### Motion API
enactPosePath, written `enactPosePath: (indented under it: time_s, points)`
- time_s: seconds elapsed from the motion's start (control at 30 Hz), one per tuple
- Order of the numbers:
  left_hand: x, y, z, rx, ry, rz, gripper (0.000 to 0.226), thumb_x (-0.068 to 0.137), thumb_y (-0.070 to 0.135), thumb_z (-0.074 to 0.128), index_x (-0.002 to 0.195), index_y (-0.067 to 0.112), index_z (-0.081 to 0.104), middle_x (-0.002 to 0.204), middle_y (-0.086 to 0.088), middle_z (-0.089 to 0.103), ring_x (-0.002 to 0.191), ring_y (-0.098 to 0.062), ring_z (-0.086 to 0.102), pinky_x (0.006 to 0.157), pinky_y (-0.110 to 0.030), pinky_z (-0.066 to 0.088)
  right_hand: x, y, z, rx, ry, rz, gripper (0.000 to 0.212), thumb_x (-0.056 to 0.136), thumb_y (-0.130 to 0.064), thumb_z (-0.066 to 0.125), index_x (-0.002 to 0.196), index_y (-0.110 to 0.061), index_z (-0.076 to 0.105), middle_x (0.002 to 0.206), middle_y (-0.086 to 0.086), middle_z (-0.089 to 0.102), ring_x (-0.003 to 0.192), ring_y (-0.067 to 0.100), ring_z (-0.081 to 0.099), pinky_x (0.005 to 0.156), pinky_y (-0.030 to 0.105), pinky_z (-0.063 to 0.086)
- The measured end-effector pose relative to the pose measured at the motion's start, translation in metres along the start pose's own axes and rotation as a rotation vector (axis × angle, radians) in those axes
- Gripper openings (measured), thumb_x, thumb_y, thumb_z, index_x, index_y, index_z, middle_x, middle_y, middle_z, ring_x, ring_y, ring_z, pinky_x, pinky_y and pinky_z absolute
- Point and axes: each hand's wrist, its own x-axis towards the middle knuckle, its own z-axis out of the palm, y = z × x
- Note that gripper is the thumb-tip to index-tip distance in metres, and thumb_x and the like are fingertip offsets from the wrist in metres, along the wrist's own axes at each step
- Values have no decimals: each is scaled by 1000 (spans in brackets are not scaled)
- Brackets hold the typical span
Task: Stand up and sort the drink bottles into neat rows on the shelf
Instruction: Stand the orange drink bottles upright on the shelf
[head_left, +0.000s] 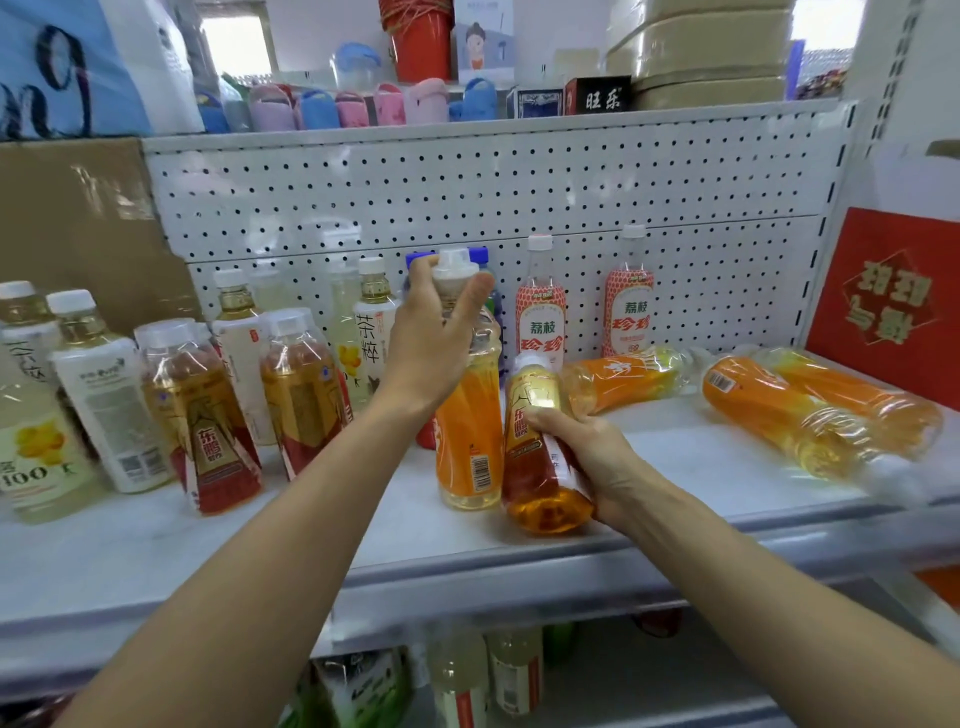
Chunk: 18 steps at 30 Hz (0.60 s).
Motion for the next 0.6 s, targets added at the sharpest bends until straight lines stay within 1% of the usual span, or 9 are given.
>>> enactPosePath:
  time_s: [0.1, 0.2, 0.27, 0.3, 0.4, 0.5, 0.53, 0.57, 0.6]
  points:
    - [-1, 0, -2, -10, -11, 10, 35, 98, 41, 52, 122, 22, 36, 89, 7, 56, 70, 6, 54, 62, -6, 45, -3, -2, 9, -165, 106, -216, 63, 73, -23, 81, 128, -17, 51, 108, 11, 69, 92, 28, 71, 79, 44, 60]
    - [2, -7, -5, 63, 24, 71, 49, 94, 49, 53, 125, 12, 42, 75, 8, 56, 60, 0, 53, 60, -20, 45, -9, -4, 13, -343, 206, -469, 77, 67, -19, 86, 129, -25, 40, 114, -1, 58, 100, 14, 61, 74, 27, 54]
    - [5, -12, -7, 135, 51, 102, 56, 94, 51, 53, 127, 6, 44, 72, 5, 57, 60, -7, 54, 60, -27, 46, -11, 0, 12, -453, 198, -570, 84, 66, -20, 87, 126, -35, 30, 121, -3, 50, 107, 11, 54, 78, 22, 48]
    - [5, -12, -8, 155, 59, 109, 56, 94, 50, 52, 127, 6, 44, 72, 4, 58, 60, -8, 54, 60, -26, 45, -10, 2, 12, -508, 188, -601, 86, 66, -21, 87, 125, -38, 27, 124, -3, 47, 111, 13, 52, 82, 23, 47]
    - [5, -10, -9, 168, 72, 106, 57, 95, 47, 52, 132, 5, 43, 74, 9, 56, 63, 1, 52, 57, -12, 41, -6, 1, 13, -568, 166, -632, 88, 67, -20, 87, 125, -37, 24, 126, -4, 44, 116, 15, 49, 86, 22, 44]
    - [2, -5, -9, 189, 43, 79, 58, 97, 46, 49, 136, 5, 39, 70, 10, 51, 56, 2, 48, 54, -11, 39, -6, -3, 12, -578, 133, -588, 89, 70, -21, 86, 132, -32, 23, 128, -4, 43, 118, 14, 48, 87, 22, 43]
    - [0, -3, -9, 205, 24, 65, 58, 99, 45, 47, 139, 5, 36, 73, 9, 53, 59, 2, 49, 56, -11, 39, -8, -4, 10, -590, 107, -554, 89, 72, -22, 85, 134, -31, 22, 131, -4, 43, 119, 13, 47, 90, 25, 44]
    - [-2, -2, -9, 216, 6, 47, 58, 101, 44, 44, 144, 7, 32, 84, 6, 58, 69, 1, 54, 65, -13, 42, -11, -5, 7, -606, 73, -521, 88, 74, -23, 83, 136, -30, 22, 133, -4, 43, 120, 12, 47, 93, 28, 44]
    - [-5, -1, -9, 236, 0, 24, 59, 102, 41, 42, 149, 9, 26, 105, 0, 61, 91, -6, 59, 81, -19, 46, -15, -7, 3, -636, 35, -490, 85, 77, -23, 81, 137, -30, 22, 133, -5, 44, 119, 11, 47, 97, 31, 45]
